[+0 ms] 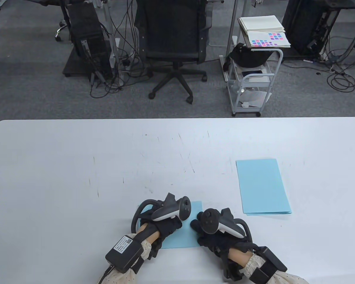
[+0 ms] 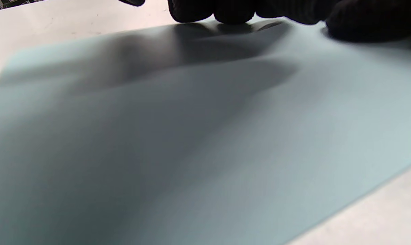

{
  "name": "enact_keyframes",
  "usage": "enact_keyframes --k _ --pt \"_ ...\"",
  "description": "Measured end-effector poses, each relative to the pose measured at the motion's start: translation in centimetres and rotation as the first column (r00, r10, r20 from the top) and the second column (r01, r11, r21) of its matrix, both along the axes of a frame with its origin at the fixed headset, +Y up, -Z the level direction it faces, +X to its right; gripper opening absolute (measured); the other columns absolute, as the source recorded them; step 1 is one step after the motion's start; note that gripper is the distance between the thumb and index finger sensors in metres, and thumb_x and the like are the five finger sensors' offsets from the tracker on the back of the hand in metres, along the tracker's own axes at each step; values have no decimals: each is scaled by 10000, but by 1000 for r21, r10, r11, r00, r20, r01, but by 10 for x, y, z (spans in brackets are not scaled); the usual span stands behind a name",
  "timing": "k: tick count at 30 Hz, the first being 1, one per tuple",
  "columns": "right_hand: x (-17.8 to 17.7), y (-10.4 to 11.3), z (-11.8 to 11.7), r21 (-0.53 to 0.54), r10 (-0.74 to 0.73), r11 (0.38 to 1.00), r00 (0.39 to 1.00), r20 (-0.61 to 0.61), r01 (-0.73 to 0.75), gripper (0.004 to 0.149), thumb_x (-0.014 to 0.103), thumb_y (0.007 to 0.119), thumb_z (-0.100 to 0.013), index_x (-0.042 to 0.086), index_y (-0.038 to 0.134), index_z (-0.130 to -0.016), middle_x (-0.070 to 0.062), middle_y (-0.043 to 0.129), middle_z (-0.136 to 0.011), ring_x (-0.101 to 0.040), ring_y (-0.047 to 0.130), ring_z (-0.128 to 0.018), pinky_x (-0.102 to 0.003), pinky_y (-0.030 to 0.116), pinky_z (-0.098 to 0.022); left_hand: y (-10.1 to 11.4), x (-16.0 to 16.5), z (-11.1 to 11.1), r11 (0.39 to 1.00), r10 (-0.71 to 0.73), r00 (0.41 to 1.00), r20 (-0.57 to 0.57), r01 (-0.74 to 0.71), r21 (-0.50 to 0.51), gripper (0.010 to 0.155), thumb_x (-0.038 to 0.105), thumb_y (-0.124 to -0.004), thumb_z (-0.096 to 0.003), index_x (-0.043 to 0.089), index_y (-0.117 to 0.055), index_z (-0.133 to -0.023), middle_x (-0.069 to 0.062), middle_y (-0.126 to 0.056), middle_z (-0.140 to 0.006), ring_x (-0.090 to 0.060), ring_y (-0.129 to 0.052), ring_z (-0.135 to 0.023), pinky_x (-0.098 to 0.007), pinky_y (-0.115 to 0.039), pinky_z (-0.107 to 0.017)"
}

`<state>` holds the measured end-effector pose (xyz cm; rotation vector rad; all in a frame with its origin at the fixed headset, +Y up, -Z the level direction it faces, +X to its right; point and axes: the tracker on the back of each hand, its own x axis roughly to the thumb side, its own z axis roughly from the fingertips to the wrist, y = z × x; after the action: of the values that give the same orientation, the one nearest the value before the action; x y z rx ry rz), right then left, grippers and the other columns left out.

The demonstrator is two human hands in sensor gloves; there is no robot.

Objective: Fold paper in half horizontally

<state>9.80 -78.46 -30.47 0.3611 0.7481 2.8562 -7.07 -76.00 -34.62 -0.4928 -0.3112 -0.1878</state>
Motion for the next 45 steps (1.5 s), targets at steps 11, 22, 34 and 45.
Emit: enact_keyframes --k 11,22,34,45 --pt "0 0 0 -1 3 1000 1000 -1 -3 627 426 686 -490 458 372 -1031 176 196 -1166 -308 74 -1079 -646 90 -725 -6 -23 1 998 -31 999 -17 32 50 591 522 -694 -417 620 -488 -962 360 -438 -1128 0 -493 -1120 -415 -443 -887" --pt "0 0 0 1 3 1000 1000 0 -3 629 427 686 -489 460 369 -1032 176 196 -1166 -306 75 -1079 -646 90 -725 -9 -47 0 998 -47 997 -62 50 49 603 526 -696 -414 627 -459 -959 373 -403 -1125 17 -449 -1128 -416 -430 -889" --pt "0 0 0 1 2 1000 1000 0 -2 627 427 685 -490 460 371 -1031 177 196 -1166 -304 75 -1079 -646 91 -725 -10 -76 2 998 -47 991 -123 52 38 605 527 -694 -415 636 -441 -953 384 -377 -1121 17 -432 -1131 -418 -424 -890" --pt "0 0 0 1 2 1000 1000 0 -2 628 428 685 -489 461 370 -1032 177 194 -1165 -303 74 -1078 -645 93 -726 -11 -104 4 999 -45 980 -192 50 21 605 533 -684 -415 644 -424 -950 393 -352 -1118 -8 -437 -1137 -423 -420 -891"
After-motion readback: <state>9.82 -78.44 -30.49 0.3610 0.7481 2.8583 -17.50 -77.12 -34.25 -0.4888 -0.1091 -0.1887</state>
